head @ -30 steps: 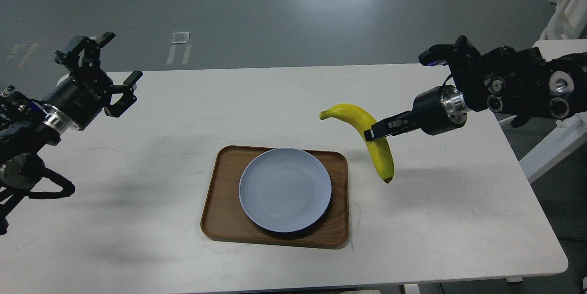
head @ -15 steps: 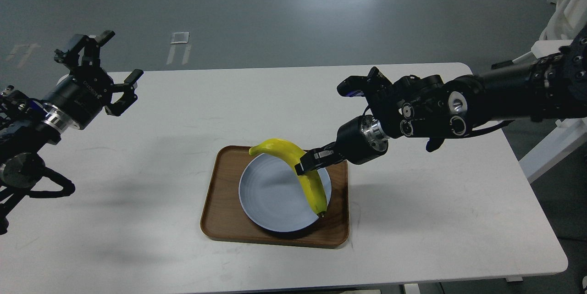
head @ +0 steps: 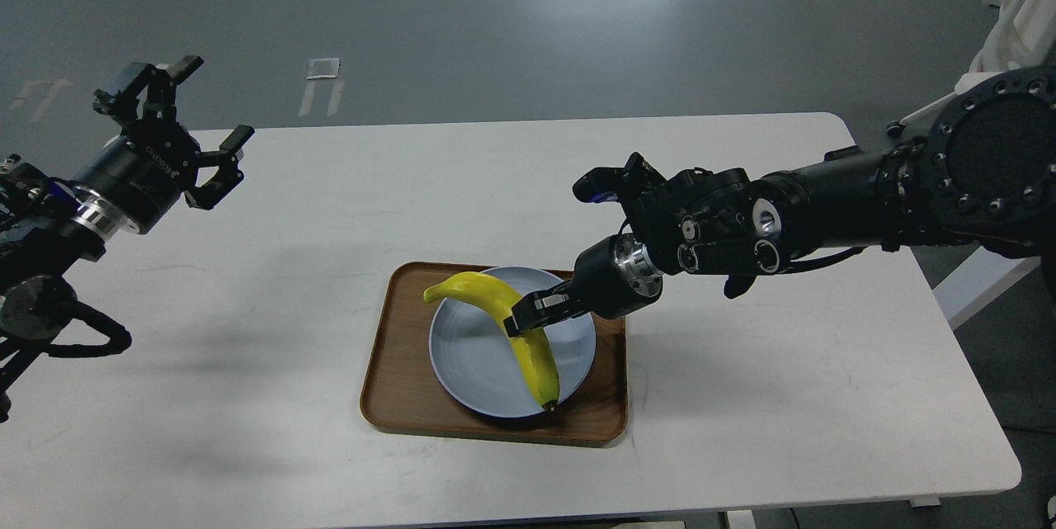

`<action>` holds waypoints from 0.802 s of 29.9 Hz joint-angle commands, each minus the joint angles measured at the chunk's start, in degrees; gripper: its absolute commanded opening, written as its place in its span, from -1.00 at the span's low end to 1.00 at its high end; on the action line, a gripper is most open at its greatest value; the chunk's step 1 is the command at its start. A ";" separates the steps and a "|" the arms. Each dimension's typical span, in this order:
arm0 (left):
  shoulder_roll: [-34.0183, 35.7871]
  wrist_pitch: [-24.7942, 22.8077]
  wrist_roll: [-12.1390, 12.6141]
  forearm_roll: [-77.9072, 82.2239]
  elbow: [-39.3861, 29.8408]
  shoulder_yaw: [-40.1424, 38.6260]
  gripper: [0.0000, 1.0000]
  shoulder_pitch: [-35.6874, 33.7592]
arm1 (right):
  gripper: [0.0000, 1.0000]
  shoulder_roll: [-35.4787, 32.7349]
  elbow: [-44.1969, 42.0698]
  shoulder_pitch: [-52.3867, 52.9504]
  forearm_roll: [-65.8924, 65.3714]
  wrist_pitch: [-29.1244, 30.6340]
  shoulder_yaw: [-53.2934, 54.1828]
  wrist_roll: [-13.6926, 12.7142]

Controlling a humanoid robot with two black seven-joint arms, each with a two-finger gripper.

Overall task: Place banana on plate with both arms
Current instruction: 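Lower the banana onto the plate and open the right gripper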

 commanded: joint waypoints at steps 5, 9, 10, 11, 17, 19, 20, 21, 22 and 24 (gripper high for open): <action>0.01 0.00 0.00 0.00 0.01 0.01 0.96 0.33 | -0.02 0.00 -1.95 -1.71 0.01 -0.07 0.00 0.00; 0.54 0.00 0.00 0.00 0.01 0.01 0.96 0.42 | 0.24 0.00 -2.40 -2.15 0.01 -0.33 0.00 0.00; 0.63 0.00 0.00 0.00 0.01 -0.08 0.96 0.42 | 0.33 0.00 -2.48 -2.15 0.01 -0.33 0.09 0.00; 0.63 0.00 0.00 0.00 0.01 -0.08 0.96 0.42 | 0.52 0.00 -2.49 -2.15 0.01 -0.33 0.09 0.00; 0.63 0.00 0.00 0.00 0.01 -0.08 0.96 0.42 | 0.96 -2.36 -4.15 -2.06 1.32 -0.25 2.89 0.00; 0.54 0.00 0.00 0.00 0.09 -0.08 0.96 0.50 | 0.97 -5.78 -4.68 -2.41 2.46 -0.33 5.52 0.00; 0.45 0.00 0.00 0.00 0.09 -0.08 0.96 0.50 | 0.97 -8.50 -4.77 -3.29 2.90 -0.42 8.24 0.00; 0.37 0.00 0.00 0.00 0.09 -0.08 0.96 0.50 | 0.97 -9.92 -4.77 -4.08 3.08 -0.51 10.09 0.00; 0.10 0.00 0.00 0.00 0.09 0.01 0.96 0.50 | 0.97 -12.89 -4.86 -5.91 3.08 -0.68 14.55 0.00; -0.07 0.00 0.00 0.00 0.09 -0.08 0.96 0.59 | 0.97 -15.63 -4.95 -8.47 3.08 -1.04 19.75 0.00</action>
